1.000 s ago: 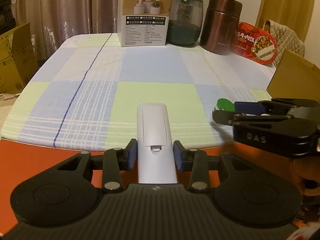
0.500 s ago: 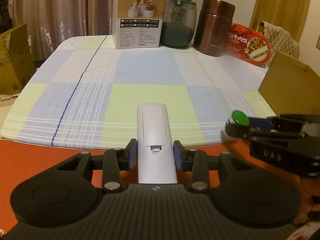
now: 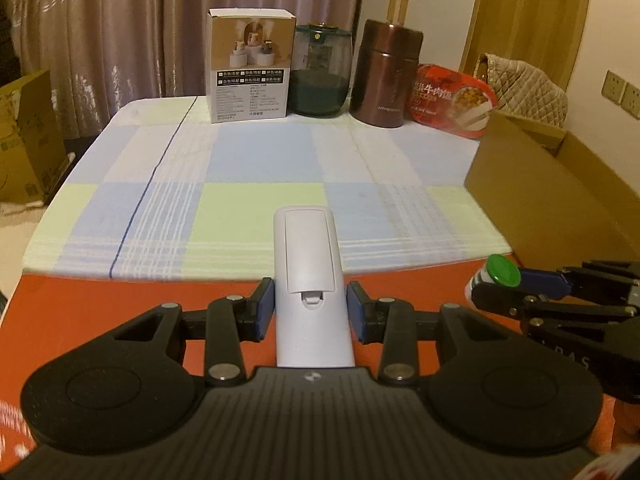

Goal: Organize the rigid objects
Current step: 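Carry the white device and green-capped bottle over the cardboard box with both tools, then lower both items into the box and open the left and right tools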

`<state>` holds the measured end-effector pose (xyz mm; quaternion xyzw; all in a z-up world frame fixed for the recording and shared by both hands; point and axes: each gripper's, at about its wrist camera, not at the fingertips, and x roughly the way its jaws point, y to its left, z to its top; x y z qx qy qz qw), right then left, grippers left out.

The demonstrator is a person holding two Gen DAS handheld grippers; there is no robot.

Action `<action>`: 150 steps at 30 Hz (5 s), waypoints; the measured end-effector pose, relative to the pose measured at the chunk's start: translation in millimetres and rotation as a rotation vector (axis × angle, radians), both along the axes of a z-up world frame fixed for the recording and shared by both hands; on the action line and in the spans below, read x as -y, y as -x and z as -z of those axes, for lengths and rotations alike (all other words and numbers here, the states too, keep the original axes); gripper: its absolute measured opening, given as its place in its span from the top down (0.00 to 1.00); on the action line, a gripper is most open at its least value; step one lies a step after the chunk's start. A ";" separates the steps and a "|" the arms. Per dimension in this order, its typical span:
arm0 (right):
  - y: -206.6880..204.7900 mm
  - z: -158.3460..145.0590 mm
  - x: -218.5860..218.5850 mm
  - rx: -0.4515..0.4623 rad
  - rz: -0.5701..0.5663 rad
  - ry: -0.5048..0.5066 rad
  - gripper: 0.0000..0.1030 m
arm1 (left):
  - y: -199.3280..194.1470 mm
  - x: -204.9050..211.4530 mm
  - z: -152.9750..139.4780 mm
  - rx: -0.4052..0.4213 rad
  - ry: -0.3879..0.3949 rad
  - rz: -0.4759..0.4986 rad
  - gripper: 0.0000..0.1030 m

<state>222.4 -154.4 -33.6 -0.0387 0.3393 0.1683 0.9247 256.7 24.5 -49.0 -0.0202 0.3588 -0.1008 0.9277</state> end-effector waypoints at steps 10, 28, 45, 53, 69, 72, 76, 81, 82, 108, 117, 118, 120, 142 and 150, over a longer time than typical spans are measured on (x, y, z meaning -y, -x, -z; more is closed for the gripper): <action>66.1 -47.0 21.1 0.009 0.020 -0.022 0.75 | 71.8 18.8 -31.9 -0.018 0.039 -0.034 0.68; 155.1 -100.8 101.7 0.012 0.165 -0.062 0.75 | 172.7 72.0 -89.8 0.015 0.048 0.036 0.68; 161.1 -137.5 219.4 0.042 0.337 -0.050 0.75 | 166.8 197.5 -128.6 0.031 0.100 0.228 0.68; 141.6 -140.0 252.8 0.048 0.357 -0.041 0.75 | 145.7 237.0 -131.6 0.027 0.105 0.267 0.68; 70.7 -133.8 278.1 0.012 0.346 -0.046 0.75 | 65.9 284.3 -112.9 -0.005 0.077 0.267 0.68; 61.2 -128.7 277.0 0.004 0.342 -0.043 0.75 | 55.6 288.5 -107.7 -0.013 0.076 0.262 0.68; 49.9 -121.6 275.3 -0.011 0.332 -0.036 0.75 | 46.9 291.1 -100.9 -0.023 0.072 0.258 0.68; 40.8 -116.0 272.0 -0.023 0.323 -0.028 0.75 | 38.3 292.0 -92.6 -0.037 0.072 0.250 0.68; 39.8 -115.0 271.5 -0.024 0.323 -0.026 0.75 | 37.5 292.4 -92.0 -0.039 0.072 0.249 0.68; 26.8 -98.7 273.0 -0.066 0.329 -0.024 0.75 | 16.8 296.8 -72.5 -0.067 0.079 0.234 0.68; 27.2 -97.5 273.2 -0.066 0.330 -0.024 0.75 | 20.6 293.5 -72.0 -0.068 0.069 0.232 0.67; 27.2 -97.5 273.4 -0.066 0.330 -0.024 0.75 | 20.9 293.0 -72.4 -0.067 0.067 0.233 0.67; 27.3 -97.5 273.6 -0.066 0.330 -0.024 0.74 | 21.5 291.5 -73.0 -0.066 0.068 0.231 0.67; 28.3 -97.5 270.0 -0.066 0.328 -0.033 0.74 | 25.0 286.9 -79.3 -0.061 0.070 0.227 0.67; 25.6 -98.8 271.9 -0.056 0.319 -0.076 0.74 | 25.1 280.3 -80.9 -0.041 0.071 0.211 0.67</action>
